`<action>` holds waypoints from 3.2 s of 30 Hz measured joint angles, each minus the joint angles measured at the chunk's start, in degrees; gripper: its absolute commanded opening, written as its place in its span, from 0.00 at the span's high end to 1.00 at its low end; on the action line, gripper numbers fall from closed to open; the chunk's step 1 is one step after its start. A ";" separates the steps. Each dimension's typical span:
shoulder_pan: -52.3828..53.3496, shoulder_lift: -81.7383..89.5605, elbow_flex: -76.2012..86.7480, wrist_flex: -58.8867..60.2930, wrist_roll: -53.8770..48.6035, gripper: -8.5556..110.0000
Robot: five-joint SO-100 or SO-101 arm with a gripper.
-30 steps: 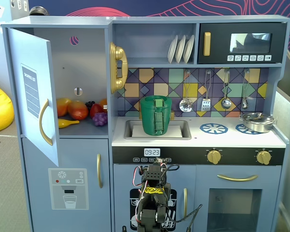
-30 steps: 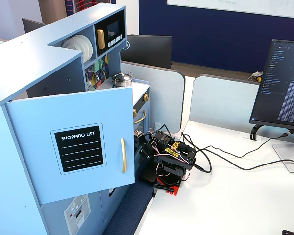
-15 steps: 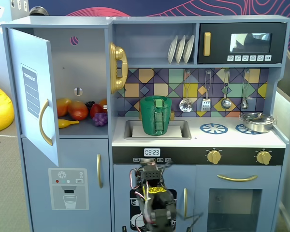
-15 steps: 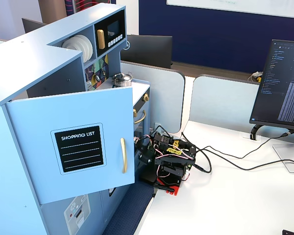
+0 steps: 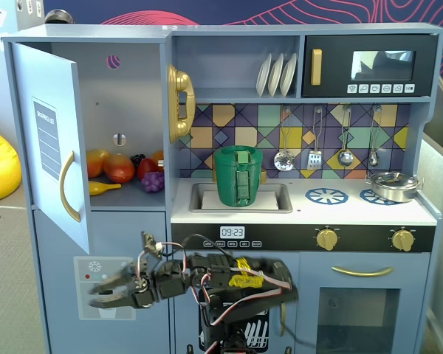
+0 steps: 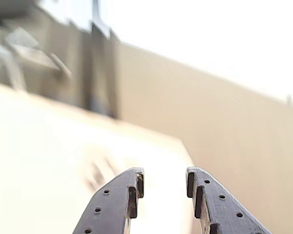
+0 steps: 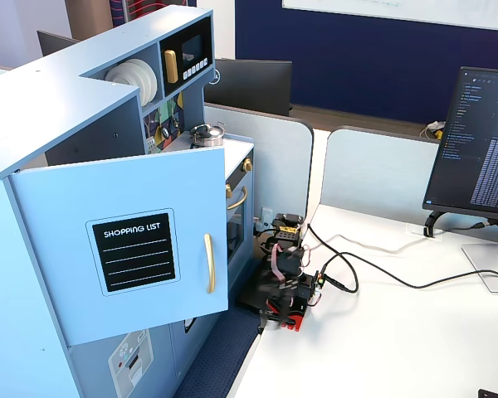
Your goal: Close the left cabinet door
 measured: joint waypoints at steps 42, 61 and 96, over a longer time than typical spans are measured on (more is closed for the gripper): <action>42.01 -50.27 -44.21 -7.12 -5.54 0.93; 49.92 -29.79 -29.09 7.82 0.97 0.93; 103.01 19.51 15.29 68.03 21.97 0.91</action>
